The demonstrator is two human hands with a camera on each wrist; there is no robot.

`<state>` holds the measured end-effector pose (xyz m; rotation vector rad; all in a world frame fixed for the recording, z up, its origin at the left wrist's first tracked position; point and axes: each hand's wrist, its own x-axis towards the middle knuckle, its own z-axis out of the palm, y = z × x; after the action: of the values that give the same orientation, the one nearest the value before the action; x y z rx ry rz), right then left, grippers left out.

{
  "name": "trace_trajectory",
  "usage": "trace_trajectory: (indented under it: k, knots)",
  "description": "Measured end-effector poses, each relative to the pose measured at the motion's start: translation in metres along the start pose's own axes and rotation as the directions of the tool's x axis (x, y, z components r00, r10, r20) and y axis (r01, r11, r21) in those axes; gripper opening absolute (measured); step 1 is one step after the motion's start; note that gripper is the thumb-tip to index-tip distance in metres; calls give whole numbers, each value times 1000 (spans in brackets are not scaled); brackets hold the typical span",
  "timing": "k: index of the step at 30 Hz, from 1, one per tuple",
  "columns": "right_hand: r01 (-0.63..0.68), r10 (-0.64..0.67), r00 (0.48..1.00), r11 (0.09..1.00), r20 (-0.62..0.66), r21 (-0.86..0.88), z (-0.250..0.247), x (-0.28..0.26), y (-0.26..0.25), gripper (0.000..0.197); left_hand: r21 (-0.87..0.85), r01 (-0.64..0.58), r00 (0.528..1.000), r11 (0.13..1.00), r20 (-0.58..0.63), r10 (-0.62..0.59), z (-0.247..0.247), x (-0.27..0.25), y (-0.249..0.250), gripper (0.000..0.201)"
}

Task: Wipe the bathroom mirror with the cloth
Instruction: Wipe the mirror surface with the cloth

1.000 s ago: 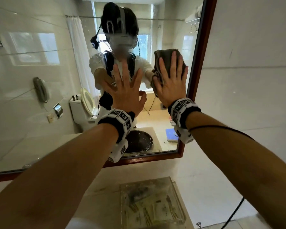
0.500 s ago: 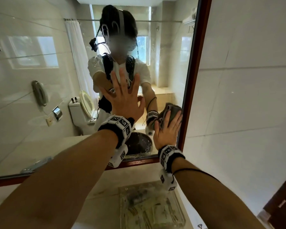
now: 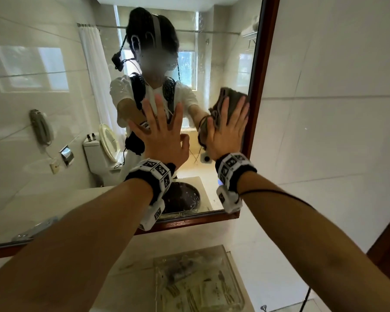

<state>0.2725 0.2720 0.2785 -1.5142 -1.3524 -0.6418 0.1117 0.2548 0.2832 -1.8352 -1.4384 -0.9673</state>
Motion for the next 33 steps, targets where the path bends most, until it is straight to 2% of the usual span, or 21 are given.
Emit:
trace_trajectory:
  k: [5, 11, 14, 18, 26, 30, 33]
  knots:
    - [27, -30, 997, 999, -77, -35, -18, 53, -23, 62, -10, 7, 1000, 1000, 6, -7, -3, 0, -1, 81]
    - [17, -22, 993, 999, -119, -45, -14, 50, -22, 64, 0, 12, 1000, 1000, 0, -12, -2, -1, 1, 81]
    - [43, -50, 993, 997, -105, -70, -5, 33, -14, 63, -2, 17, 1000, 1000, -3, -17, 0, -1, 0, 82]
    - [103, -111, 992, 986, -58, -129, 15, -19, 14, 62, -13, -15, 1000, 1000, -16, 15, 1, -3, -6, 82]
    - [6, 6, 993, 995, 122, -101, 47, -127, 38, 66, -15, -57, 998, 998, 40, 57, 8, -33, -29, 81]
    - [52, -39, 985, 996, 168, -75, 42, -126, 34, 64, 14, -66, 995, 998, 70, 65, 12, -39, -41, 88]
    - [143, -135, 981, 988, 138, -50, 33, -96, 17, 61, -6, -80, 995, 997, 59, 80, 11, -39, -43, 85]
